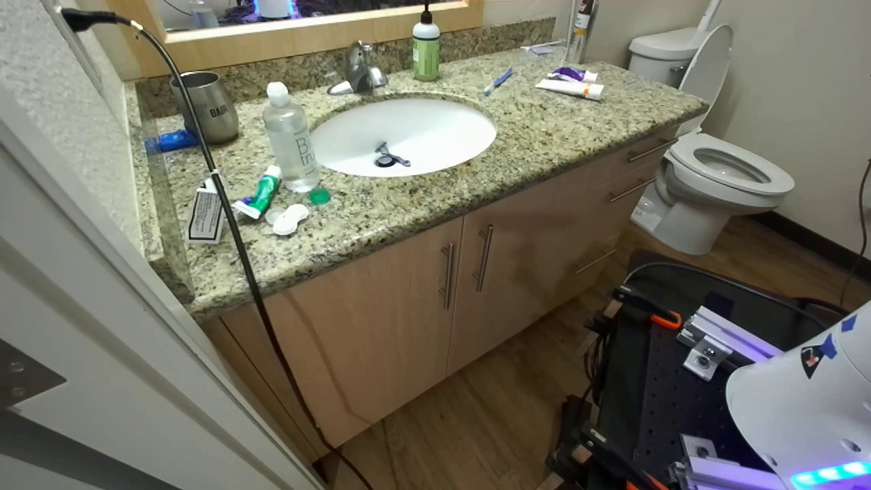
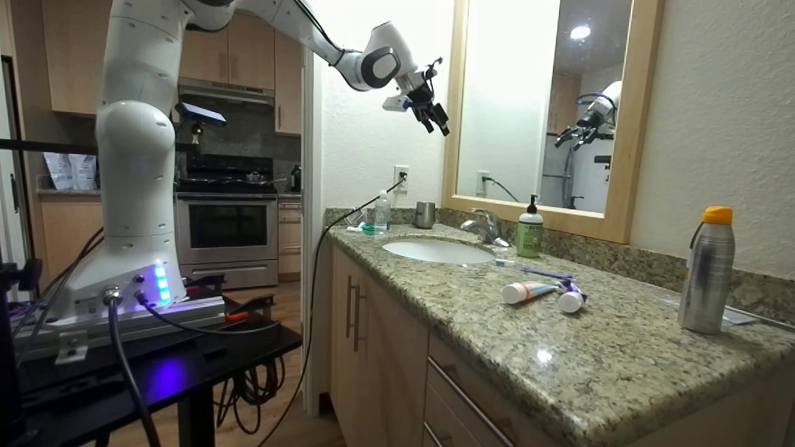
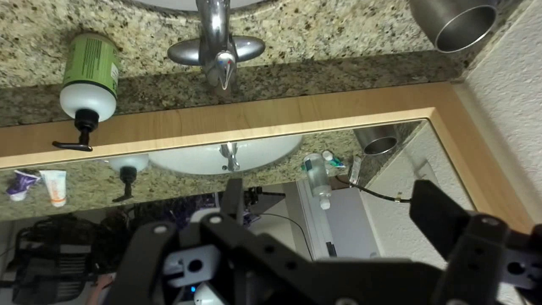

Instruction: Move the faucet handle upwards and pick up the toothbrush and wash it

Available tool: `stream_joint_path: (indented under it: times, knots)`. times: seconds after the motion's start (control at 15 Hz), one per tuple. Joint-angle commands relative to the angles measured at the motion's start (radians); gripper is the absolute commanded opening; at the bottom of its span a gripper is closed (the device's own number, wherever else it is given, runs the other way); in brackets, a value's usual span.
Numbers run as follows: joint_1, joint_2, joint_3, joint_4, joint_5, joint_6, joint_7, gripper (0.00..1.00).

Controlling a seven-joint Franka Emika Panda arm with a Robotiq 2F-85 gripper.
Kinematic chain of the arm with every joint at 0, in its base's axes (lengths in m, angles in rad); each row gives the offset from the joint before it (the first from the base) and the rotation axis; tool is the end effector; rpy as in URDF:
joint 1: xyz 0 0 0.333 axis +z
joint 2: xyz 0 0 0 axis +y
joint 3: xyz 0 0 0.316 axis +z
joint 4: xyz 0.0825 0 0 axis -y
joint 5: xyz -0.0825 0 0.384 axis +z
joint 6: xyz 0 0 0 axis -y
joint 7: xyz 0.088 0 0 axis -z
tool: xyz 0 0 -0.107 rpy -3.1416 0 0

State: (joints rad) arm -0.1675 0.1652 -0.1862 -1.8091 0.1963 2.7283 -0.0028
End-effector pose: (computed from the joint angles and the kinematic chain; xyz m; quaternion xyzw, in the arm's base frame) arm 0.6151 -0.2265 0.5398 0.9008 -0.2228 0.3727 0.0102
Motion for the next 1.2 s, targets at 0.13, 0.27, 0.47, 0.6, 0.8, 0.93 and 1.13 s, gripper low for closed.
stream_joint_path:
  times: [0.13, 0.27, 0.47, 0.6, 0.8, 0.93, 1.13]
  knots:
    - [-0.029, 0.276, -0.055, 0.197, -0.059, 0.069, 0.151, 1.00]
    - [-0.040, 0.233, -0.030, 0.141, -0.060, 0.067, 0.137, 1.00]
    - [-0.042, 0.263, -0.037, 0.158, -0.072, 0.070, 0.158, 1.00]
    - [-0.042, 0.244, -0.031, 0.148, -0.078, 0.053, 0.140, 1.00]
    - [-0.007, 0.361, -0.111, 0.233, -0.174, 0.088, 0.219, 1.00]
    - [0.008, 0.418, -0.149, 0.273, -0.237, 0.080, 0.258, 1.00]
    - [0.014, 0.502, -0.164, 0.346, -0.276, 0.021, 0.278, 1.00]
